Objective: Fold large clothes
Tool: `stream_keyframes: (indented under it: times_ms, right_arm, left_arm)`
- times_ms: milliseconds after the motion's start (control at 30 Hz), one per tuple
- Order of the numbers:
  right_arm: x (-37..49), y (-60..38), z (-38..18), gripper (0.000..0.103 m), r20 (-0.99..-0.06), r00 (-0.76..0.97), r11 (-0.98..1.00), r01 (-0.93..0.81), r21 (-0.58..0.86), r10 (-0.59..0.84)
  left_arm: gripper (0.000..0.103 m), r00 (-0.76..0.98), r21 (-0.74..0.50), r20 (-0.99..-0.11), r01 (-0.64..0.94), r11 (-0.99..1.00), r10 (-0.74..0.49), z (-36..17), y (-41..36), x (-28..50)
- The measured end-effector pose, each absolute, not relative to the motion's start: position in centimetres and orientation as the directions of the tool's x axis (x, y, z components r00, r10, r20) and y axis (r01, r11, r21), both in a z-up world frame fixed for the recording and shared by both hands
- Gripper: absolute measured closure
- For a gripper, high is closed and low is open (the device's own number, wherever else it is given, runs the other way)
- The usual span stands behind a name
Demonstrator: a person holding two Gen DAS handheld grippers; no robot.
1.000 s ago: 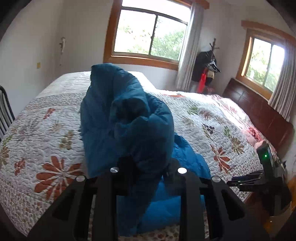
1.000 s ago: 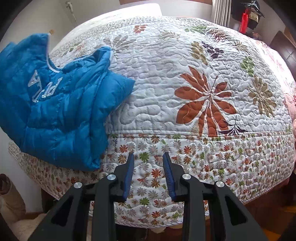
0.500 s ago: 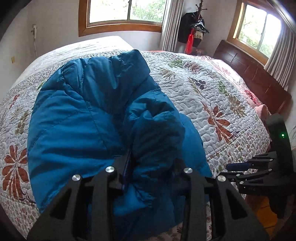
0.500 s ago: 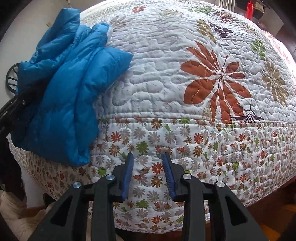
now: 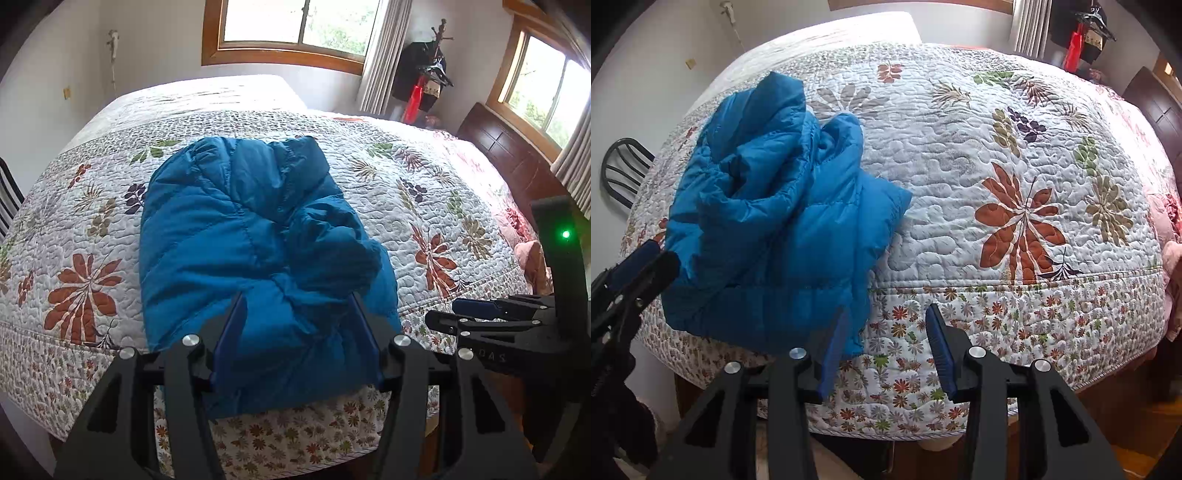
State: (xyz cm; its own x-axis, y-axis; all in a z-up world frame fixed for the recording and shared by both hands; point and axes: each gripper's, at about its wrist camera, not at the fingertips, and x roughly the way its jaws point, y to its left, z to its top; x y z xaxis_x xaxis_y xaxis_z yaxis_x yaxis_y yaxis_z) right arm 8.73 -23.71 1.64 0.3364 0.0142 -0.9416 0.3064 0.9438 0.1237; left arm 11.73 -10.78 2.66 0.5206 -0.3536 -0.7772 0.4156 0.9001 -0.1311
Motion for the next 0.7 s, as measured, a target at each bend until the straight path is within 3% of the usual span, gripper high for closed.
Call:
stream_keyframes:
  times_ms: [233, 500, 700]
  right_arm:
    - [9.1, -20.5, 3.8, 0.057, -0.924, 0.382, 0.961, 0.248, 0.122, 0.018]
    - [13.1, -16.7, 7.1, 0.032, -0.892, 0.447, 0.976, 0.151, 0.154, 0.072]
    - [17.5, -16.1, 3.8, 0.031, -0.919, 0.377, 0.969, 0.165, 0.185, 0.111]
  left_arm:
    - [0.044, 0.591, -0.085, -0.762, 0.314, 0.946, -0.265, 3.9, -6.9, 12.4]
    - [0.043, 0.624, -0.044, -0.768, 0.174, 0.984, -0.144, 2.9, -2.7, 15.4]
    - [0.043, 0.583, -0.031, -0.804, 0.153, 0.988, -0.116, 0.3, -1.7, 17.7]
